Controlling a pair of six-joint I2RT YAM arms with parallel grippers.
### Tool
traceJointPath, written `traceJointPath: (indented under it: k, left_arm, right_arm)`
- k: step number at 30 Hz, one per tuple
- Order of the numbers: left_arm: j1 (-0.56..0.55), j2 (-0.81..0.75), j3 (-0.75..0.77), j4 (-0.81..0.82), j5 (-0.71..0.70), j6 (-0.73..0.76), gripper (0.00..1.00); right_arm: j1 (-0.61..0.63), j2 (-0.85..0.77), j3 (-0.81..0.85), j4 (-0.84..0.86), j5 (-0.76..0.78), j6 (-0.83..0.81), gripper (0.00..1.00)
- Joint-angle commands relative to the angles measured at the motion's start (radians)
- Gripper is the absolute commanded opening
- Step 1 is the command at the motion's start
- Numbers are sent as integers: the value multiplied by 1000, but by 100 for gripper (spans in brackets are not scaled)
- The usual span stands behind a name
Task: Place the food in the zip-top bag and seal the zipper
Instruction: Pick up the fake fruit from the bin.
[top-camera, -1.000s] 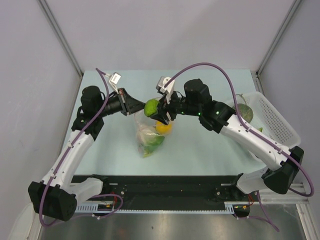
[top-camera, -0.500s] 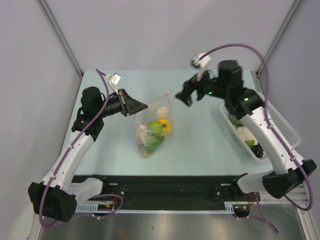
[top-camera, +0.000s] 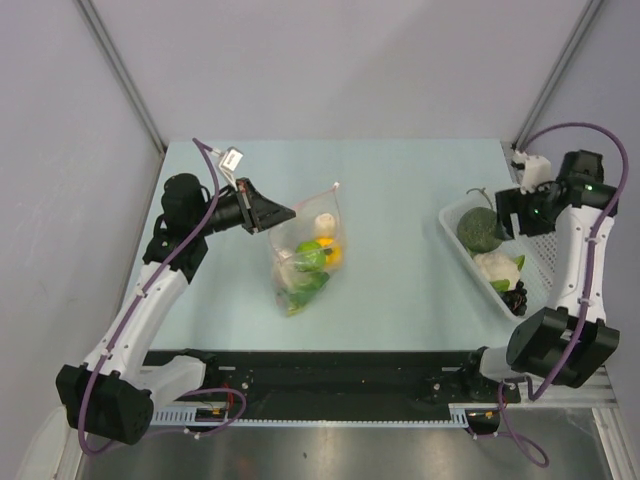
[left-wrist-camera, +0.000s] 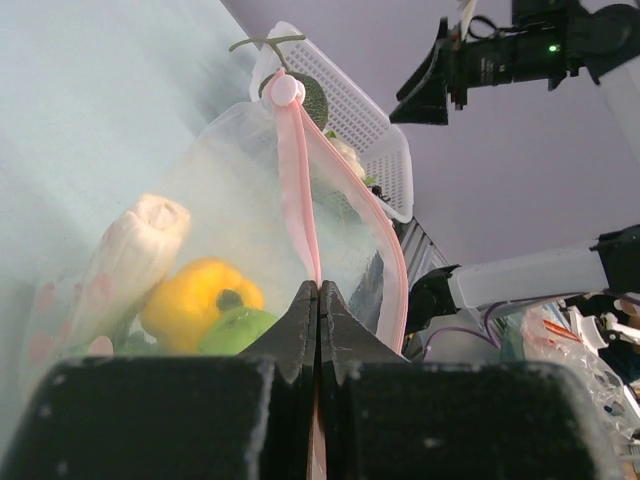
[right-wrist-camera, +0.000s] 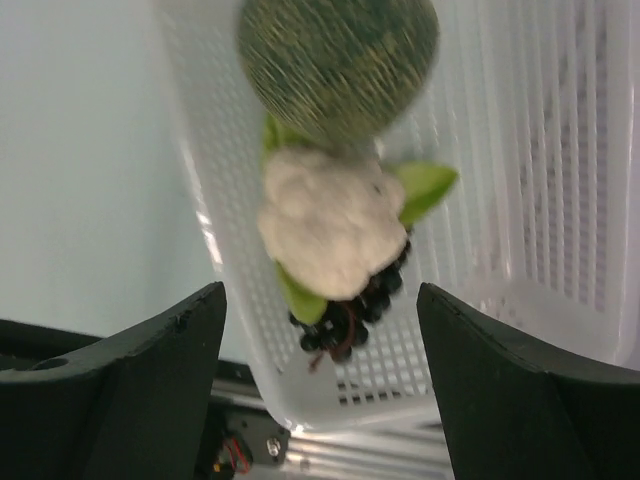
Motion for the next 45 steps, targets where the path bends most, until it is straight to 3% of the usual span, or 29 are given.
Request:
traceJointPath:
  k: [1,7,17,25,34,35,41,45]
  left_arm:
    - [-1,-18,18,28,51,38,0]
    - [-1,0,25,24,67,46,0]
    - [-1,8,33,8,67,69,0]
    - [-1,14,36,8,65,76,0]
    - [2,11,35,4,59,92,0]
    - [2,9,33,3,61,92,0]
    - [2,5,15,26,64,82,0]
    - [2,5,8,40,71,75,0]
  right_arm:
    - [-192,16,-23,-195,76,-298,80]
    - [-292,71,-110,-224,101,-414,77]
    - [-291,208,-210,-117,121,-254,77]
    - [-213,246,-316,0,196,-179,79]
    - [-191,254,-337,75,308,-144,49]
    - [-193,243,-337,69,314,-159,39]
    - [-203,127,-336,41,352,-219,0]
    - [-185,49,-327,26,354,-240,0]
